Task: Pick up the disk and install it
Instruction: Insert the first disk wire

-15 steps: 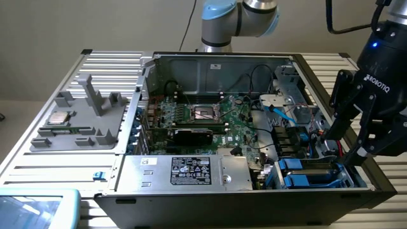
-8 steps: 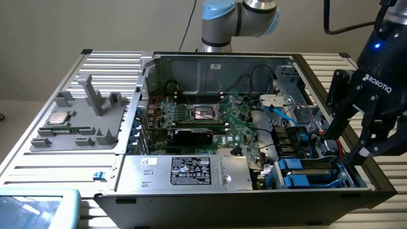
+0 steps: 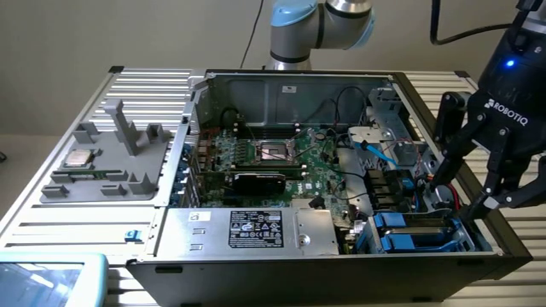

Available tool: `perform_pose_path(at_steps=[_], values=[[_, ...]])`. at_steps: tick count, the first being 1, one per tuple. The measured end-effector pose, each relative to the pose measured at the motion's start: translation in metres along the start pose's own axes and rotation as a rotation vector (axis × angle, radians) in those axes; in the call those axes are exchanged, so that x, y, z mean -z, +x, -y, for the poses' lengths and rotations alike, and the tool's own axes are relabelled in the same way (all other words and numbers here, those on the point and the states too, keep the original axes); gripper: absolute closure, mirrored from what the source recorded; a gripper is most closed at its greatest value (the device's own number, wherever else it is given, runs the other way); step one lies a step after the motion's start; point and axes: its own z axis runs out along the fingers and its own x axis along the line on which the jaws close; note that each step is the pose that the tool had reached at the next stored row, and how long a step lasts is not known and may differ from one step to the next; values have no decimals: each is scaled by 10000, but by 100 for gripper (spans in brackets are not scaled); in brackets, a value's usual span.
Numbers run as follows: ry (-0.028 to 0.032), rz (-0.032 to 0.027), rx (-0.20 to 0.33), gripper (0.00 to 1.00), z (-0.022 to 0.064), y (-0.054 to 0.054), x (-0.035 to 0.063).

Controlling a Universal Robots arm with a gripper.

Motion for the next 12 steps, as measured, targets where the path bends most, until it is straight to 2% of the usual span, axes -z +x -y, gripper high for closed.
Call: perform_pose_path(at_steps=[3, 4, 6, 8, 10, 12], values=[[57, -220, 358, 43, 0, 0, 0], [71, -257, 481, 43, 1, 0, 1], [104, -280, 746, 43, 0, 1, 1], [153, -276, 982, 43, 0, 0, 0], [164, -262, 1008, 43, 0, -1, -2], [201, -269, 1016, 43, 0, -3, -1]])
